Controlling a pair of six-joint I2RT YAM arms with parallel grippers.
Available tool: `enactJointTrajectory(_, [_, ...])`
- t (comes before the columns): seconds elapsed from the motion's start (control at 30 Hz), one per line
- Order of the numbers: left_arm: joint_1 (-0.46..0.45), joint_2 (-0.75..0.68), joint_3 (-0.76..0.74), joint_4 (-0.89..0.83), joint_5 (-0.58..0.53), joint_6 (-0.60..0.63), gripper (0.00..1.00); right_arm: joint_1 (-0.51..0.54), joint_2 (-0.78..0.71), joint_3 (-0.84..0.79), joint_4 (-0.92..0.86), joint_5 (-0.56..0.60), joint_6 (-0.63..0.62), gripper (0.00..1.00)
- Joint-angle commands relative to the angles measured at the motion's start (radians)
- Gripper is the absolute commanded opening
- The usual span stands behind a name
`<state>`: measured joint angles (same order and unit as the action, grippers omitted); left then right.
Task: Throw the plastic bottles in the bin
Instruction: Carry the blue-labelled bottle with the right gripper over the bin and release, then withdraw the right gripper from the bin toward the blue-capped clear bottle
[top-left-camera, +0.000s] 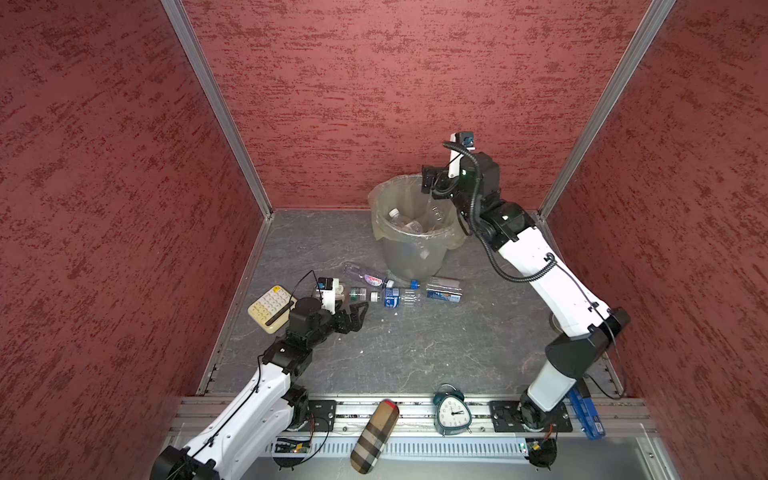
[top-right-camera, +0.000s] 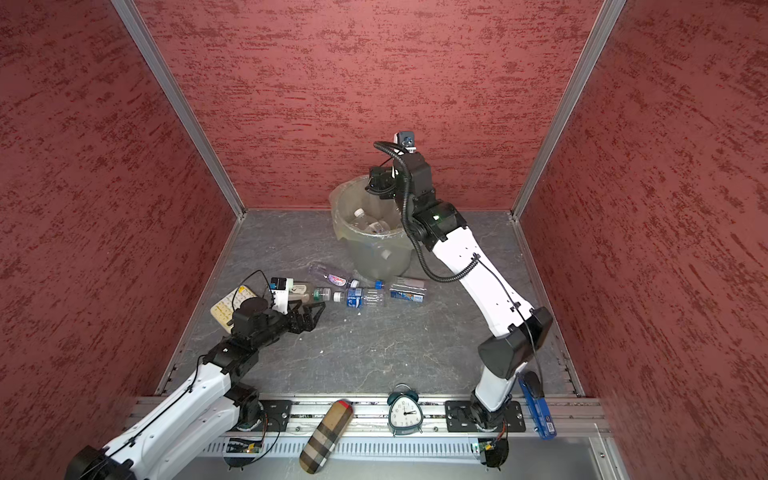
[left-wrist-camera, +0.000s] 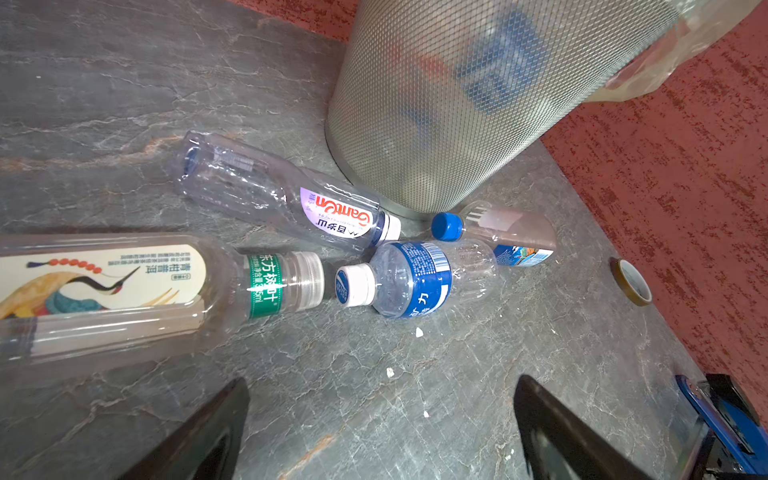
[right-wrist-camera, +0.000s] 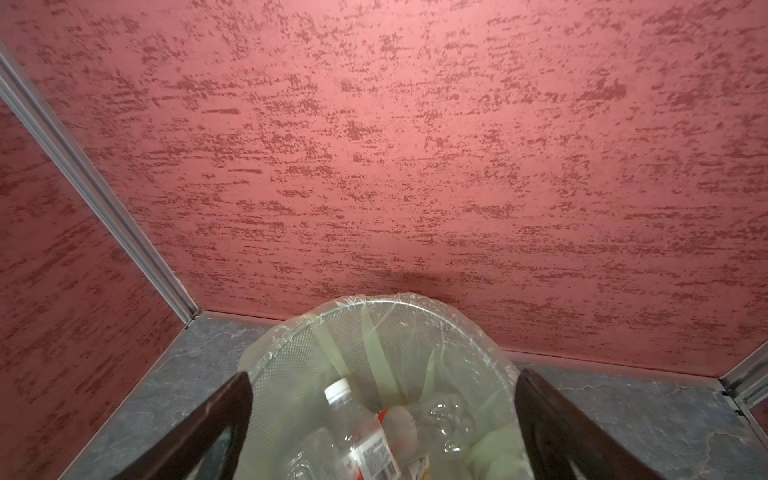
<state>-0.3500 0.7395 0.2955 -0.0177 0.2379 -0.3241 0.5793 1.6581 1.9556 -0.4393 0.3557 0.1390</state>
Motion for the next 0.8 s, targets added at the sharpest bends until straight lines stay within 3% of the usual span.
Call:
enactJointTrajectory(0.0, [-0.005, 0.009, 0.016, 0.022, 0.004, 0.015, 1.0, 0.0, -0.097, -0.086, 0.036, -0.019, 0.011, 0.99])
enactJointTrajectory(0.43, [-0.007, 0.03, 0.029, 0.002, -0.053, 0.0, 1.0, 0.001, -0.401, -0.614, 0.151, -0.03, 0.084, 0.99])
enactJointTrajectory(0.77, [-0.007, 0.158, 0.134, -0.079, -0.096, -0.058, 1.0, 0.0, -0.567, -0.934, 0.143, -0.017, 0.155, 0.99])
